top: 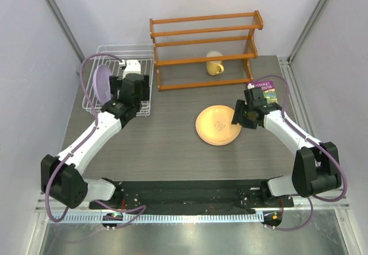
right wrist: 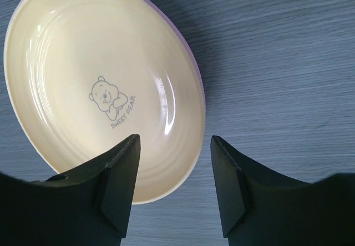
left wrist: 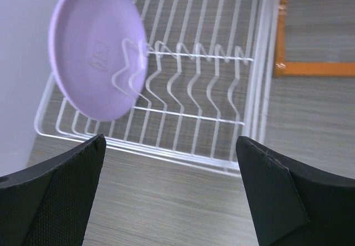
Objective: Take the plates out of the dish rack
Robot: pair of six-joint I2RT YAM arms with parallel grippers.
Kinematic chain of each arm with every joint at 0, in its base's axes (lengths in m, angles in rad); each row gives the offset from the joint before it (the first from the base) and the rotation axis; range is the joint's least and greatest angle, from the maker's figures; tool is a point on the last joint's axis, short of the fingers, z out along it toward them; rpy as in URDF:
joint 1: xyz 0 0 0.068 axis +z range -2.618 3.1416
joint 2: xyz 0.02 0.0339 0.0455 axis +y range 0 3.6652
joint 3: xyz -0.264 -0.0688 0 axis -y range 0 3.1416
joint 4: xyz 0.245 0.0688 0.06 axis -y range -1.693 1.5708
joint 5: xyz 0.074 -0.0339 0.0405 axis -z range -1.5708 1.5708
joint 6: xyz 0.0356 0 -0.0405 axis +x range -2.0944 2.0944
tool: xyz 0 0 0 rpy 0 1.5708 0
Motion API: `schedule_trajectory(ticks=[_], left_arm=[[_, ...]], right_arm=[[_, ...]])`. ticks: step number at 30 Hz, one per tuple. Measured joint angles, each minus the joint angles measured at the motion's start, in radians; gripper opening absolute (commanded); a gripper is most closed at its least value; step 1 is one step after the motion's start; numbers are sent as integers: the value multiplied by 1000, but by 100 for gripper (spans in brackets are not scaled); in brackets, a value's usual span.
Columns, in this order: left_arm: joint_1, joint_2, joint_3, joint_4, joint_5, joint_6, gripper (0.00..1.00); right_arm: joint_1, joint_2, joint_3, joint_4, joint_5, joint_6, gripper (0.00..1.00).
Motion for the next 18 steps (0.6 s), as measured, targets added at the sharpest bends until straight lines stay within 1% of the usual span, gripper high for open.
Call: schedule_trajectory(ticks=[3,7,10,18], left_arm=[[49,39,29,8,-35,22,99],[127,106,63,34,-98,63,99],[194,156,82,55,-126,97,99],[325,246,119,100,-134,127,99]], right_arm=[[0,-1,2,-7,17,-10,61],[0,-20,13,-40,64,-31,65],[0,-44,31,-52,90,-47,66],[-1,-40,48,-56,105,-61,65]])
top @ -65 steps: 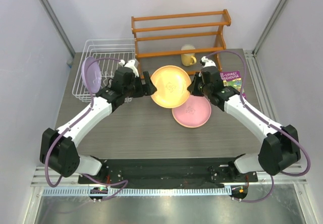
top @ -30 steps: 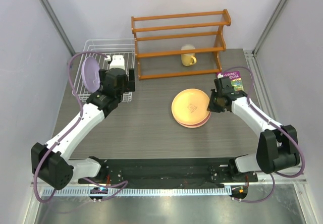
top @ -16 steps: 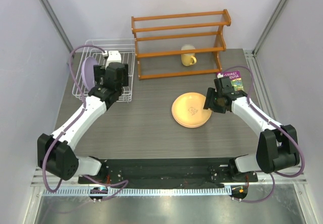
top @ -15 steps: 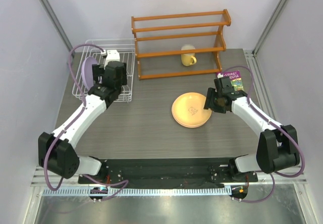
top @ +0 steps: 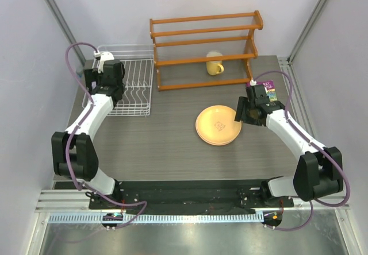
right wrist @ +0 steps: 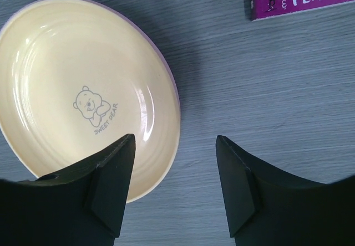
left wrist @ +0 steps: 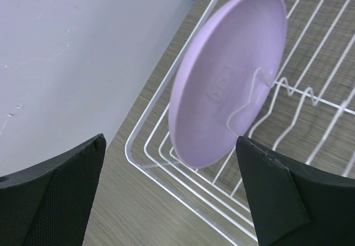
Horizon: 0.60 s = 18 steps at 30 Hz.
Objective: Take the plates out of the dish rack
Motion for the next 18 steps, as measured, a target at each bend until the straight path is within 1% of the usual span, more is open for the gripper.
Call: schedule_trajectory(ticks=[5,8,9,11,12,14,15,17,18], left_arm=[[47,48,18,7,13,-4,95],[64,82,21,10,28,-11,85],[69,91,21,10,33,-13,76],[77,114,21,12,40,-27,69],[80,124,21,12,42,-33,60],[85,140,21,12,48,-43,51],[86,146,21,12,50,-49,36],[86,149,21,12,53,-60,24],[86,149,21,11,49,-60,14]], right_arm=[[0,39,1,-2,-1,-10,64],[0,56,12,-5,-2,-13,63],[0,60,18,-5,-2,-13,63],[-1,67,31,-4,-4,-14,62],[-1,69,35,-3,-5,-15,62],[-1,70,40,-2,-5,-15,62],[-1,71,40,-2,-5,-15,62],[-2,73,40,-3,-5,-15,62],[-3,73,40,-3,-6,-15,62]])
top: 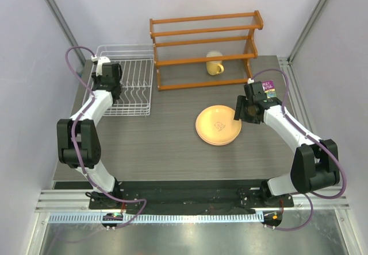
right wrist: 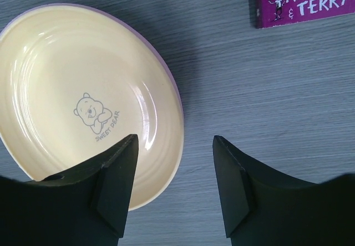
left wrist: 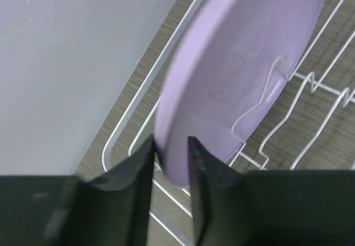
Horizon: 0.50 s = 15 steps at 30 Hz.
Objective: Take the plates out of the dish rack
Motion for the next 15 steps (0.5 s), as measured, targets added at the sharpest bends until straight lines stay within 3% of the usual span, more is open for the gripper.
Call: schedule_trajectory(ticks=[3,15], left_arm=[[1,-1,6,0,-15,0,0],[7,-4,11,-5,-31,2,0]], right_arm=[[-2,0,0,1,-3,0,61],[-2,0,-2,7,-6,0,61]])
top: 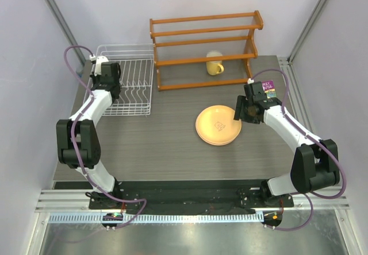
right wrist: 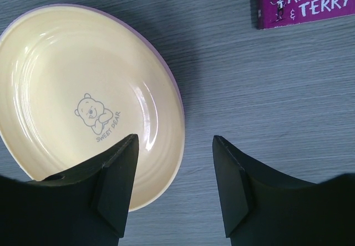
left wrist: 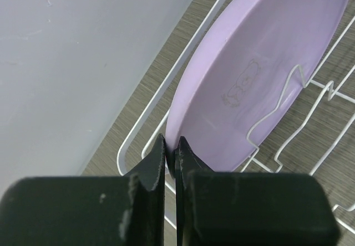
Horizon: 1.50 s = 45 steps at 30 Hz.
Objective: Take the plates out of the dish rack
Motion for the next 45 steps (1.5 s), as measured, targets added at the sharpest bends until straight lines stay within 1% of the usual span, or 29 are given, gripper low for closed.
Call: schedule_trajectory(ticks=[5,12,21,25,30,31,37,39,41,45], left_arm=[[-45,-3,6,3,-76,58,0],[-126,-8,8,51,-213,172,0],[-171,-61,11,83,-314,247,0],[-188,-81,32,87,-337,266,0],[-219,-119,45,69,-306,250,0],[-225,-128,50,57,-296,244,0],[-269,-192,94,-21,-236,179,0],[-286,-213,106,-56,-202,142,0],[-304,-227,117,-93,-160,100,0],[-320,-237,124,-164,-31,-6,0]], right_arm=[[0,0,-7,5,-1,0,61],[-1,0,-23,8,0,0,62],[-7,0,-26,8,0,0,62],[-7,-1,-26,8,-2,0,62],[-8,-21,-28,7,-3,2,63],[-8,-29,-28,7,-3,2,67],[-8,-77,-26,5,13,0,76],[-8,-94,-17,1,15,-1,80],[-8,-111,-3,-2,13,-1,81],[-8,-146,30,12,-19,1,83]])
